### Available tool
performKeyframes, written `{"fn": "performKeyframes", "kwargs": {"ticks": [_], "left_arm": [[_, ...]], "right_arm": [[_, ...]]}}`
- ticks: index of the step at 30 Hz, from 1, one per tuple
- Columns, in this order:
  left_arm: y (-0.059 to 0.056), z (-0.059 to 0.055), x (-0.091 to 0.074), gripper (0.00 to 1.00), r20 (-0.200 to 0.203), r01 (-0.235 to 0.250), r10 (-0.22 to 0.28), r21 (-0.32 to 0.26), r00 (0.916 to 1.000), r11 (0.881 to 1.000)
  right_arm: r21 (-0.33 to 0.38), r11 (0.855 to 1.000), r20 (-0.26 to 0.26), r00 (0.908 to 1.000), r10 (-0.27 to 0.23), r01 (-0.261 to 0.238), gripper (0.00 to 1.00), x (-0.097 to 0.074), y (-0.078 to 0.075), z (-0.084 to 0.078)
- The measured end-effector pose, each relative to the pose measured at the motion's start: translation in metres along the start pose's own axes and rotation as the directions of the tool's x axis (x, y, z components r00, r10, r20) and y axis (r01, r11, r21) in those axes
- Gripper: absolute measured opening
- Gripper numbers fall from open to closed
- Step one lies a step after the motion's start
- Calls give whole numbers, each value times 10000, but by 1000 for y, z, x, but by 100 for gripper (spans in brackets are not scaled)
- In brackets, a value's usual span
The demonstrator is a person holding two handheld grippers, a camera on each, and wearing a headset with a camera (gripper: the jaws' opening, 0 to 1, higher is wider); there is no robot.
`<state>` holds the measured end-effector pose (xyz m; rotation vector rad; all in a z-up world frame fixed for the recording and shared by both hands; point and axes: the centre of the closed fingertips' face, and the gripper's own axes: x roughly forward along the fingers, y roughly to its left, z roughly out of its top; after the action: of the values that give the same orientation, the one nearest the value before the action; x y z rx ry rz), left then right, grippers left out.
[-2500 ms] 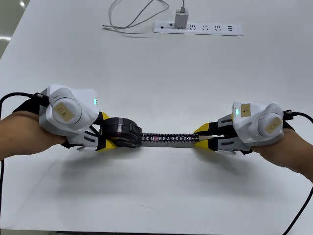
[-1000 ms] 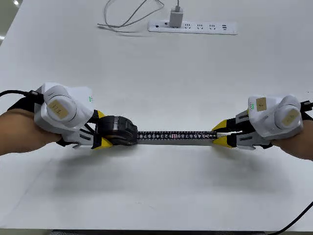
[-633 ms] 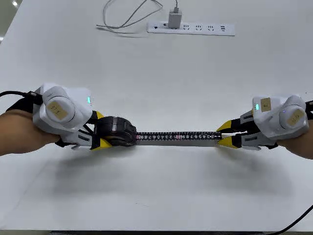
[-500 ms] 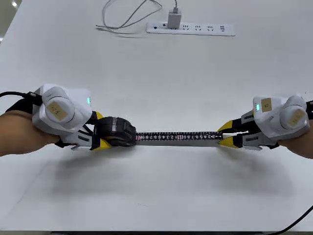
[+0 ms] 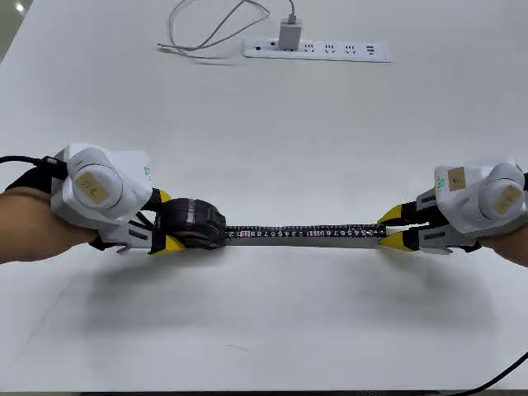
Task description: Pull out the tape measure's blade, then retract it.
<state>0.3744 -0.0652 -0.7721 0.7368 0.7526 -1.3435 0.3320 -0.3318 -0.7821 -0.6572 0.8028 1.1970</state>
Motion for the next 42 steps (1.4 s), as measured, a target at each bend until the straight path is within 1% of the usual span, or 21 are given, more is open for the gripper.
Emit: {"fn": "performKeyframes", "kwargs": {"ticks": [10, 14, 19, 34, 39, 42], "left_arm": [[0, 0, 0, 28, -6, 8, -8, 26, 10000, 10000], [0, 0, 0, 28, -18, 13, -13, 39, 10000, 10000], [0, 0, 0, 28, -26, -16, 16, 91, 10000, 10000], [0, 0, 1, 28, -57, -45, 46, 94, 10000, 9999], [1, 1, 0, 28, -47, -81, 81, 89, 10000, 9999], [1, 1, 1, 29, -76, -89, 89, 39, 9999, 10000]], "right_arm": [[120, 9999, -270, 9996, -73, 76, 7, -7, -2, -13], [224, 9997, -282, 9996, -47, 53, 7, -7, -2, -13], [148, 9999, -482, 9988, -19, 26, 8, -4, -2, -15], [201, 9998, -593, 9982, 61, -49, 8, -3, -2, -16], [236, 9996, -637, 9978, 166, -151, 9, -3, -1, -16], [82, 9995, -834, 9960, 323, -317, 9, -2, -2, -16]]}}
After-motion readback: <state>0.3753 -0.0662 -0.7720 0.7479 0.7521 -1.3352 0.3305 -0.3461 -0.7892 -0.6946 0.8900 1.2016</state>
